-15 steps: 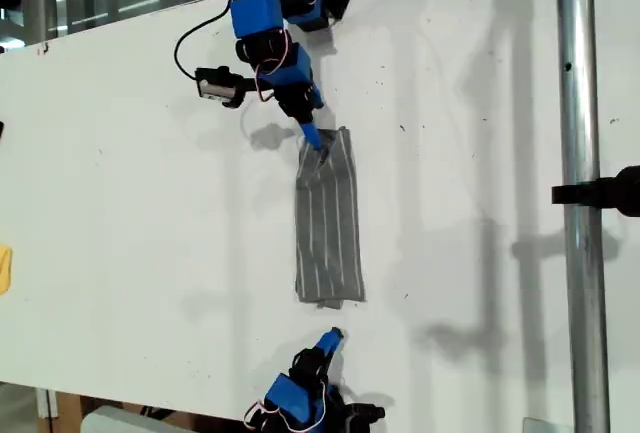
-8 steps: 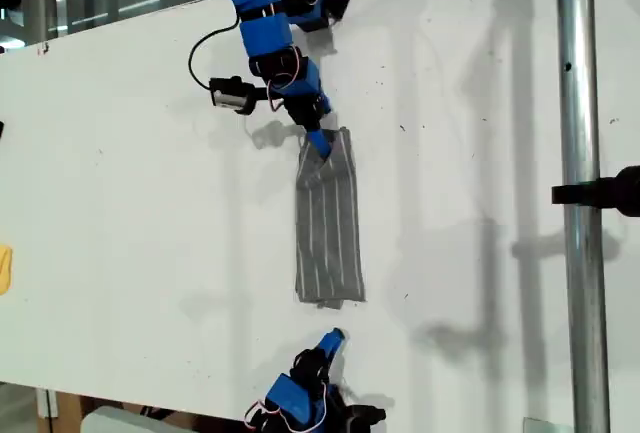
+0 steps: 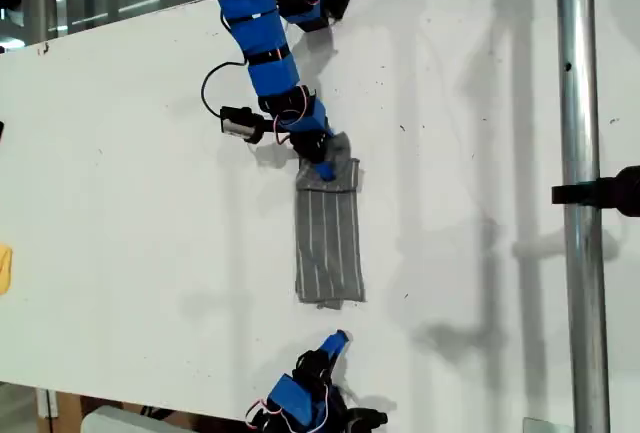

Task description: Grasp corners of a towel and fold twice.

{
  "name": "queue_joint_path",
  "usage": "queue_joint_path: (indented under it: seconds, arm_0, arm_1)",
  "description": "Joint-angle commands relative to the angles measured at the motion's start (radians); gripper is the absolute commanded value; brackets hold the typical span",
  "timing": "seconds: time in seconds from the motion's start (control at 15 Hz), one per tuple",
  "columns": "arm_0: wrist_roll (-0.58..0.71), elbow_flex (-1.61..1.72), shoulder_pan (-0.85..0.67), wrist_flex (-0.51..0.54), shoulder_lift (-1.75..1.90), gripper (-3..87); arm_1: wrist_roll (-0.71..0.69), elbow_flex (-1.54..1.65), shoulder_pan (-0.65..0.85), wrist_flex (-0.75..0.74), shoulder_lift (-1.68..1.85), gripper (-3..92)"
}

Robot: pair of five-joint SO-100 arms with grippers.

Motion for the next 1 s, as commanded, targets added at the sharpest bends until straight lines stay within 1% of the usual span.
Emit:
queue_joint_path:
  seconds: [0.0, 0.07, 0.2, 0.33, 0.4, 0.47, 0.53, 0.6, 0.67, 0.8, 0.93]
  arm_0:
    - [-0.006, -0.025, 0.017, -0.012, 0.009, -2.6]
    - [-0.008, -0.026, 0.025, -0.011, 0.009, -2.6]
    - [-0.011, -0.023, 0.029, -0.011, 0.009, -2.6]
    - [0.011, -0.018, 0.018, -0.011, 0.009, -2.6]
    - [0.017, -0.023, 0.015, -0.012, 0.009, -2.6]
    - [0.017, -0.023, 0.015, -0.015, 0.009, -2.6]
    - [0.017, -0.021, 0.015, -0.017, 0.009, -2.6]
    - [0.020, -0.021, 0.015, -0.017, 0.009, -2.6]
    - [0.020, -0.023, 0.015, -0.017, 0.009, -2.6]
    - [0.015, -0.025, 0.020, -0.018, 0.009, -2.6]
    - [0.020, -0.023, 0.015, -0.018, 0.009, -2.6]
  arm_1:
    - [-0.044, -0.046, 0.054, 0.094, 0.017, -0.2]
    - [-0.089, -0.046, 0.066, 0.233, 0.103, -0.2]
    - [-0.098, -0.041, 0.058, 0.611, 0.436, -0.2]
    - [-0.040, -0.067, 0.031, 0.922, 0.666, -0.2]
    - [-0.020, -0.066, 0.018, 0.976, 0.778, -0.2]
    - [-0.017, -0.067, 0.018, 1.015, 0.795, -0.2]
    - [-0.037, -0.071, 0.018, 0.951, 0.785, -0.2]
    - [-0.084, -0.106, 0.020, 0.828, 0.703, -0.2]
    - [-0.127, -0.192, 0.029, 0.759, 0.557, -0.2]
    - [-0.187, -0.319, 0.043, 0.638, 0.348, -0.2]
    - [-0.216, -0.414, 0.054, 0.538, 0.184, -0.2]
